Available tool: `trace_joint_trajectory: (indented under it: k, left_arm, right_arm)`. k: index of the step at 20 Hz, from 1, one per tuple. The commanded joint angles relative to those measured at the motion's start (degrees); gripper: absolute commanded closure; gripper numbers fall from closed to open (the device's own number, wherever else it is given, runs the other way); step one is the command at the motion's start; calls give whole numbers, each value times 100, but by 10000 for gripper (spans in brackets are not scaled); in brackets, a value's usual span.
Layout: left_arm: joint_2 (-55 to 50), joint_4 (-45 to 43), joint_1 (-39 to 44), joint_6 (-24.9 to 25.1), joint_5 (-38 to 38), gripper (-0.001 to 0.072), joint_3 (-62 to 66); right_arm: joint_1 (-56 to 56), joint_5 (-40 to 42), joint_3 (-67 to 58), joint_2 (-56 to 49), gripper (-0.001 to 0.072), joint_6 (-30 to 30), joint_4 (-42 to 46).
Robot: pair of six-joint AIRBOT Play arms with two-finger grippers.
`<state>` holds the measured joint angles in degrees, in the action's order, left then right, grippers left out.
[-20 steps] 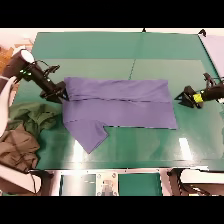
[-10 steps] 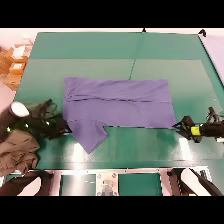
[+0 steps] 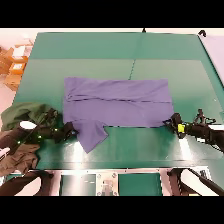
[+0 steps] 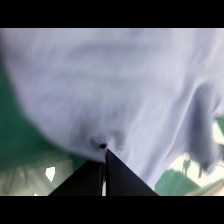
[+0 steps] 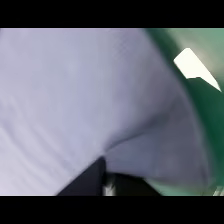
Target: Fold the shirts.
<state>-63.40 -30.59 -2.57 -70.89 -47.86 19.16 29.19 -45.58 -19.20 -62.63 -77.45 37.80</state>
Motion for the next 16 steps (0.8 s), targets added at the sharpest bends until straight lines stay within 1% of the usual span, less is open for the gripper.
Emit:
trace_joint_trajectory:
  k: [1,2,4,7,8,9,10,13,14,16]
  left_arm:
    - [-111,601,-11,533,129,682,254]
    - [-11,424,-11,455,-101,682,376]
    - [376,-205,-9,-24,-603,682,437]
    - [1423,-1687,-11,-1086,-1362,683,439]
    - [1797,-2074,-9,-1427,-1534,683,442]
    - [2100,-2317,-11,-1650,-1655,683,446]
    - [2302,-2363,-11,-1746,-1768,683,472]
    - [2350,-2326,-9,-1803,-2138,683,984]
    - [2347,-2326,-9,-1823,-2133,683,1263]
    - [2159,-2332,-9,-1801,-1926,683,1915]
  right_arm:
    - [-105,232,-170,-179,684,428,-247]
    - [-85,35,-293,-162,698,424,-94]
    - [-22,-391,-459,-42,699,291,409]
    - [153,-898,-487,444,699,-459,1593]
    - [208,-1106,-487,671,699,-734,2039]
    - [212,-1228,-490,887,699,-914,2341]
    - [212,-1311,-503,1113,699,-981,2446]
    - [205,-1683,-903,1462,699,-997,2420]
    - [184,-1810,-1147,1460,699,-994,2420]
    - [39,-1766,-1609,1421,699,-994,2304]
